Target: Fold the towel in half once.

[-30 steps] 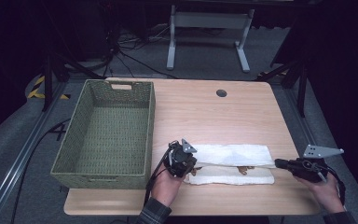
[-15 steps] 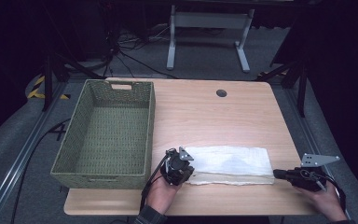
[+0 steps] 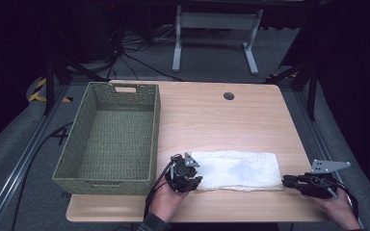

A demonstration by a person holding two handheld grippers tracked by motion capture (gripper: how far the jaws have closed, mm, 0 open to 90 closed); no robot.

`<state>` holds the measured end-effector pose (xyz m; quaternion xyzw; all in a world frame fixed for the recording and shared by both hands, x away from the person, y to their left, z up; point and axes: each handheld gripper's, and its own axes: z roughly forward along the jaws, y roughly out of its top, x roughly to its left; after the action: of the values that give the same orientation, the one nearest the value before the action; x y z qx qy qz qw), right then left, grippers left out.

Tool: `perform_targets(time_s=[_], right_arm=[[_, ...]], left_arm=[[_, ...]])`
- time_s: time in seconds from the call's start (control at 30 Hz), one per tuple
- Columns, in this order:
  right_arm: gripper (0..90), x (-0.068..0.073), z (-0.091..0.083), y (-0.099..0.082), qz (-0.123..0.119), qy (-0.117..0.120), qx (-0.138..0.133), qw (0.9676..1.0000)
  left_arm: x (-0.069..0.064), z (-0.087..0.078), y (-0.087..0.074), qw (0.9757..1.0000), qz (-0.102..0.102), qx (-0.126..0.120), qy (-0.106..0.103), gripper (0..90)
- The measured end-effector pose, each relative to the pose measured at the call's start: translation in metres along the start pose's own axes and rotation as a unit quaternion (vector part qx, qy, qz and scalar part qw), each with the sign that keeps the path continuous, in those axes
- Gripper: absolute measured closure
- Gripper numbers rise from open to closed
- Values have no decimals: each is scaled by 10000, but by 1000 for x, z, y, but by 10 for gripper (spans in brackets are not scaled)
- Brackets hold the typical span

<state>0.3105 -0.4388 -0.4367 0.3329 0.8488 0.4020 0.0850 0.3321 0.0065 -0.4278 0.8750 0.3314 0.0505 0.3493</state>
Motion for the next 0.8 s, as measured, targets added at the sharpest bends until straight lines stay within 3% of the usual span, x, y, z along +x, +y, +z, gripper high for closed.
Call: perform_targets(time_s=[0.27, 0.53, 0.73, 0.8], right_arm=[[741, -10, 6, 17, -77, -170, -117, 9998], [735, -20, 16, 30, -104, -242, -117, 9996], [714, -36, 28, 45, -52, -442, -48, 9990], [714, -43, 32, 49, -7, -524, -24, 9986]], left_arm=[[6, 8, 16, 9999, 68, -2, 104, 639], [20, 23, 35, 9995, -24, -139, 298, 637], [29, 32, 44, 9985, 74, -84, 532, 624], [31, 35, 47, 9975, 74, -82, 699, 618]])
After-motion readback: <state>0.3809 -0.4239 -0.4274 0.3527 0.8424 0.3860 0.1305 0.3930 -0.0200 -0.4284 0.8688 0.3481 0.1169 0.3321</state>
